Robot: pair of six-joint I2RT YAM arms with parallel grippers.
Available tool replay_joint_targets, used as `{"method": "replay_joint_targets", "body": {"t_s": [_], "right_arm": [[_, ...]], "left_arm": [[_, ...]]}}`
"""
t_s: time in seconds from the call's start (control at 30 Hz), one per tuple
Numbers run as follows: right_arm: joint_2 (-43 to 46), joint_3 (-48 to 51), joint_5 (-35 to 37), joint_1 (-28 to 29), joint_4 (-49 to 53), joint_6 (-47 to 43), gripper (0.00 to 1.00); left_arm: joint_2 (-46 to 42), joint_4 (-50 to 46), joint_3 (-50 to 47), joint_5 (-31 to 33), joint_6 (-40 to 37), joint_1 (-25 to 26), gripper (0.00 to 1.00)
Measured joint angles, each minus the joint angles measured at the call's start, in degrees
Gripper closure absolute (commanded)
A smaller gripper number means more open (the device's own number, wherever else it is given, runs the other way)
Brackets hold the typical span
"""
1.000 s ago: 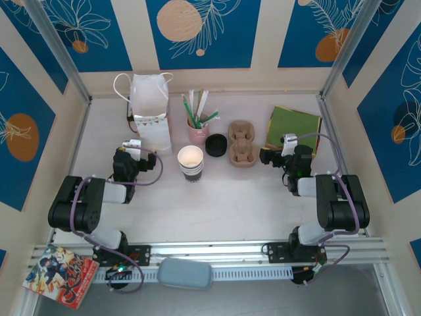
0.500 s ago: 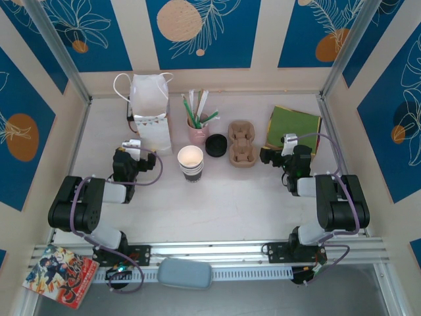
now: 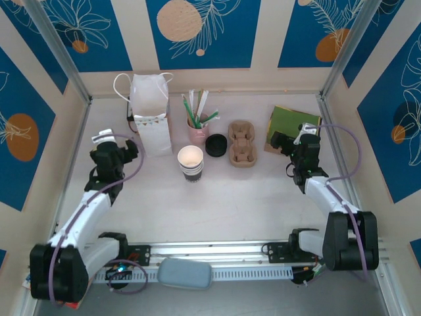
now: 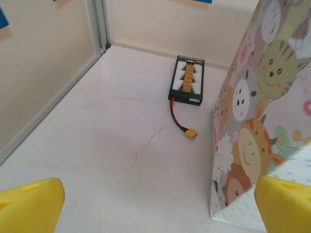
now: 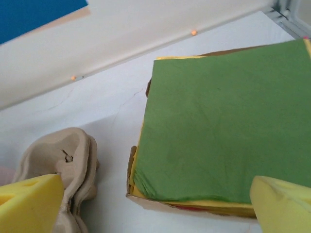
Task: Pack the takeout coffee
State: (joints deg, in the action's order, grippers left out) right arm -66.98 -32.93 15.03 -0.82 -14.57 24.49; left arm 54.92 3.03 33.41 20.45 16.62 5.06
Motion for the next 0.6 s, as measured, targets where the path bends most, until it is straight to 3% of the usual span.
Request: {"method": "replay_joint_targets", "body": {"t_s": [0.23,0.37,0.6], "right_arm": [[1.1,-11.2,-5.9,-5.6,15.7,16.2,0.01],[-0.7,-14.3,-9.6,-2.4,19.1,17.2,0.01],[-1.4,-17.0,-11.2,8.6,22.0,10.6,0.01]], "left_arm": [[-10.5,-13.6,3.7,-10.3,8.7,-0.1,0.0],[-9.7,-21.7,8.6,-14.1,11.8,-0.1,0.0],[-4.0,-37.2,18.1,-19.1,17.0,0.4,0.0]]}}
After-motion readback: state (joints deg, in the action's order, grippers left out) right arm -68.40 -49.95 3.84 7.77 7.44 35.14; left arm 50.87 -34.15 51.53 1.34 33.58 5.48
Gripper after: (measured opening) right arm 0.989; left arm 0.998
